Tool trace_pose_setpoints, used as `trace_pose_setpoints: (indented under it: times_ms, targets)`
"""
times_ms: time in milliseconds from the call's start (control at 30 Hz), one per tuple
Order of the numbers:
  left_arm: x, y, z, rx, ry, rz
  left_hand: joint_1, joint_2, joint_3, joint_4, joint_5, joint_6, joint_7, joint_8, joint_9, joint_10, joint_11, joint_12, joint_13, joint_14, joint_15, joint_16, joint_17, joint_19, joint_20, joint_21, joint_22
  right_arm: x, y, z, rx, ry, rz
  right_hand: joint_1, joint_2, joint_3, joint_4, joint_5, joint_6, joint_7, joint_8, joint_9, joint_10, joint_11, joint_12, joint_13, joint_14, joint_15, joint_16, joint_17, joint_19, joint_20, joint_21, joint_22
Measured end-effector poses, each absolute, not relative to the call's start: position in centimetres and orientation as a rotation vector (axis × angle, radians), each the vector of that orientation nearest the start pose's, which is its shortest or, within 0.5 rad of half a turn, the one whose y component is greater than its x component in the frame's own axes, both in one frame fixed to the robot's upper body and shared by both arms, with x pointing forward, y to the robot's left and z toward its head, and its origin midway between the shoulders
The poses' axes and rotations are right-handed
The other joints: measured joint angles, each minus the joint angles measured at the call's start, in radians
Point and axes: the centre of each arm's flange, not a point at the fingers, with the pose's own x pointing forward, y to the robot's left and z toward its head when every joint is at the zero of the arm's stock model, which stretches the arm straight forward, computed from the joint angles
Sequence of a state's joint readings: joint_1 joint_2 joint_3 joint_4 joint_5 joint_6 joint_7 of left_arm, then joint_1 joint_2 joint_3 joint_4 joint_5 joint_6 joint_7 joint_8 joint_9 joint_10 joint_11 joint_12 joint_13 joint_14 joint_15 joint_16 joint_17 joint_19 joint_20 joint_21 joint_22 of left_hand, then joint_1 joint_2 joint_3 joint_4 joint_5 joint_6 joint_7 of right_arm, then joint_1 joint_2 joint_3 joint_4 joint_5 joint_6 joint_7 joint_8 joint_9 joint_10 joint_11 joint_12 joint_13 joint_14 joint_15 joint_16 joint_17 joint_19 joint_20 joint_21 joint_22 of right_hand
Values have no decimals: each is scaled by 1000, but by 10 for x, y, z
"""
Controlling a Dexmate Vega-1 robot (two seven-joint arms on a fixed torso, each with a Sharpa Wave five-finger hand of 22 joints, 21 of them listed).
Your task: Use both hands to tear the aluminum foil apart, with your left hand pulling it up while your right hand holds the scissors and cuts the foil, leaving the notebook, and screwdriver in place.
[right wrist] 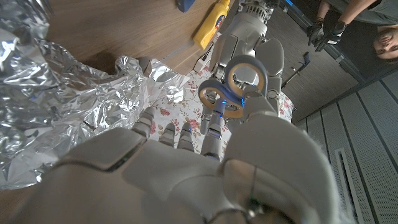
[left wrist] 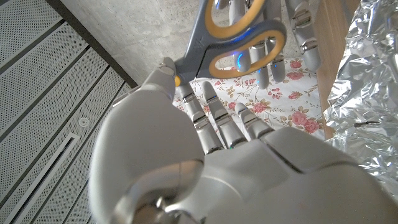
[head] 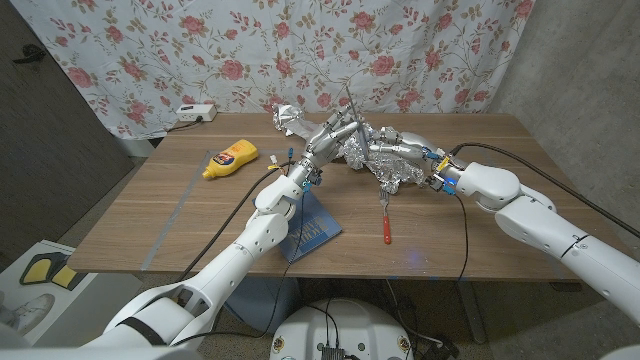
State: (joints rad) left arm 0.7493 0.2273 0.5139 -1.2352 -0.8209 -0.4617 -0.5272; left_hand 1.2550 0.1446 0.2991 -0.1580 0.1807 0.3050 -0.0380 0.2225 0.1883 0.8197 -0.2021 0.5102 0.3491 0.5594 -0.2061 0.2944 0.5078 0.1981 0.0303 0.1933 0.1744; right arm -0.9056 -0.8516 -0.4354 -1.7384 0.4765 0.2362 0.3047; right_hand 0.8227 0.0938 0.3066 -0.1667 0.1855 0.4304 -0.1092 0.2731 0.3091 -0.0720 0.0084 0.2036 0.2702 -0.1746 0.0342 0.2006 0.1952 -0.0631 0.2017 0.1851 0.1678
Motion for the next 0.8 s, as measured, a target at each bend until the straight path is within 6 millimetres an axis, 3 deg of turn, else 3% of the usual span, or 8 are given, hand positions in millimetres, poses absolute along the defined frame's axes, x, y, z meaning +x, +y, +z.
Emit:
trace_pose_setpoints:
  times_ms: [433,800]
  targets:
    - [615,95,6,-245,-818,-875,2,1,0,0,-4,4,-7,0,0,0,0,0,0,0,0,0,0,0,0,0,0,557,-228,12,-514,-673,687,4,-15,-7,7,-1,9,-9,0,5,0,0,0,-7,0,0,7,0,13,2,0,0]
    - [619,92,6,-261,-816,-895,4,3,0,0,-4,13,-8,0,0,0,0,0,0,0,0,-2,4,0,0,0,0,561,-226,11,-495,-677,696,5,-24,-11,11,-5,30,-29,5,14,15,-15,8,-15,2,-16,7,0,34,-20,0,0]
